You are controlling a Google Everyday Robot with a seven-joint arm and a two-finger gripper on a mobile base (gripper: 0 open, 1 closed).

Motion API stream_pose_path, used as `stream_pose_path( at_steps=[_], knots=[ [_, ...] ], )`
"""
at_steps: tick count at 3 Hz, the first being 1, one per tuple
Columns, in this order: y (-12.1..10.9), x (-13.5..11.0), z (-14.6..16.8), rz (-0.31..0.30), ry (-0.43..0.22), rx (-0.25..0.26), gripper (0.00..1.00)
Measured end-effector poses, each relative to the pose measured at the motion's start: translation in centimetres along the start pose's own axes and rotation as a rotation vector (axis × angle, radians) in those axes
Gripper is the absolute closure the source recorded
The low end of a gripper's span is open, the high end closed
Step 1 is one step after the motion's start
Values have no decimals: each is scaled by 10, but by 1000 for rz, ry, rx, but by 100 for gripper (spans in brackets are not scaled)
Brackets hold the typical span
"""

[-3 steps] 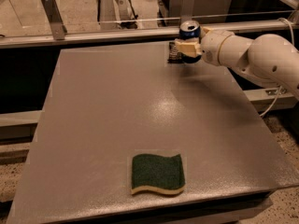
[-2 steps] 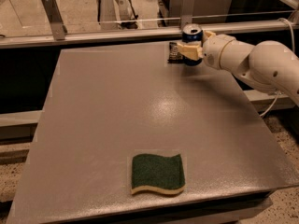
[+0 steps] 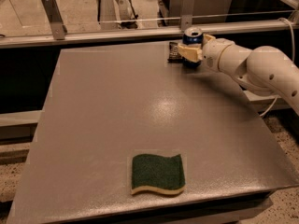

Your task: Move pepsi can near rxbar chocolate

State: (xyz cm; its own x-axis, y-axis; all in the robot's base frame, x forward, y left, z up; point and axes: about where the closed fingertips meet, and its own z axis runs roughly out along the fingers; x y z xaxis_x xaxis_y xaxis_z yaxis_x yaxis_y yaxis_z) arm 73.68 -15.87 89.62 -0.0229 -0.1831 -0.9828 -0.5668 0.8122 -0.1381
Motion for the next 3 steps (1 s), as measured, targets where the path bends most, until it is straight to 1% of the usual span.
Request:
stream_pose_path(
  at_steps=[2, 3],
  knots=[
    [-9, 7, -9, 15, -3, 34, 12],
    [-10, 11, -11, 24, -4, 40, 0]
  ],
)
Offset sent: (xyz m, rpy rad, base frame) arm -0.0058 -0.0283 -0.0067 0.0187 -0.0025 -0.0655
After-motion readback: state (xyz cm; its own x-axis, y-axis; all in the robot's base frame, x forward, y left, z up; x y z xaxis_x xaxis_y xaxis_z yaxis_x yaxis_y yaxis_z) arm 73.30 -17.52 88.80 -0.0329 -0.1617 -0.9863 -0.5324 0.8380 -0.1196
